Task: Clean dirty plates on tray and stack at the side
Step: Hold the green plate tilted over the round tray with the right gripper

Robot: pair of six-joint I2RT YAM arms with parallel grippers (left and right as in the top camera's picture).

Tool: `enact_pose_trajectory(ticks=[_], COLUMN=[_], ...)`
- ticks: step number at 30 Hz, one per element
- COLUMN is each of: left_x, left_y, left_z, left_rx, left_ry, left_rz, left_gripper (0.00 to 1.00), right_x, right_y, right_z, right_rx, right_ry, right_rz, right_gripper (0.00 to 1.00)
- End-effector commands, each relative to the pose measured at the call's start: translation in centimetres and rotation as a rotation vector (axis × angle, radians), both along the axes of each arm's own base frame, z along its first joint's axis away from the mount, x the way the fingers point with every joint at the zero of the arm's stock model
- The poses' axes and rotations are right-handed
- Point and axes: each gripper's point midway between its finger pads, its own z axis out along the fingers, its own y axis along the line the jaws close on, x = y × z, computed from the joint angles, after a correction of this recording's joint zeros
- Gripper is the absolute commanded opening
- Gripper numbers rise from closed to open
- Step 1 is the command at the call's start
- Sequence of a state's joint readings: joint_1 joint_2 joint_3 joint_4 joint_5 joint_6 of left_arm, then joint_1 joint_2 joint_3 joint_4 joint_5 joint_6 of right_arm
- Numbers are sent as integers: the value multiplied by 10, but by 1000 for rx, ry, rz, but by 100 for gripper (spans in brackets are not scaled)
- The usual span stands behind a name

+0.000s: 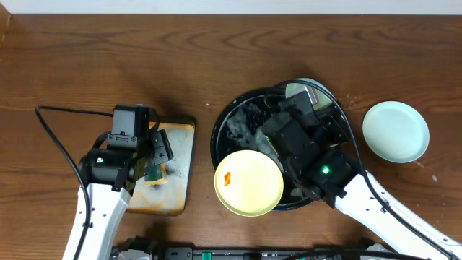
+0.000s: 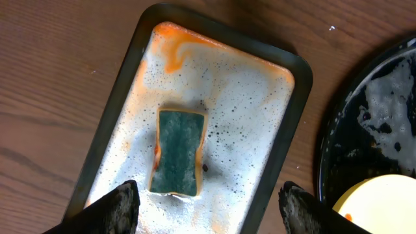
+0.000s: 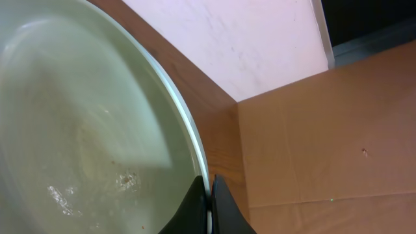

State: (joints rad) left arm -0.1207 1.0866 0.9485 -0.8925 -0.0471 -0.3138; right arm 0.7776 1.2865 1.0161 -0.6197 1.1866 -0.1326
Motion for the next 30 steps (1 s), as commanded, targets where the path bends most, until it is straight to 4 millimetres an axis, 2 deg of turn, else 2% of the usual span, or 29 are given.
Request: enact_pose_trajectory(ticks=[1,30], left_x=[3,3], left_y=[-1,-1], left_z=[6,6], left_rx=[-5,-5], left_ry=[-11,-11], left_rz=[-7,-7], left_gripper=[70,70], right_x=[-1,1], right_y=[1,2], right_z=[10,12], right_rx=[-10,5], right_ry=[-34,-49], right_rz=[-14,-15], right_gripper=[1,1])
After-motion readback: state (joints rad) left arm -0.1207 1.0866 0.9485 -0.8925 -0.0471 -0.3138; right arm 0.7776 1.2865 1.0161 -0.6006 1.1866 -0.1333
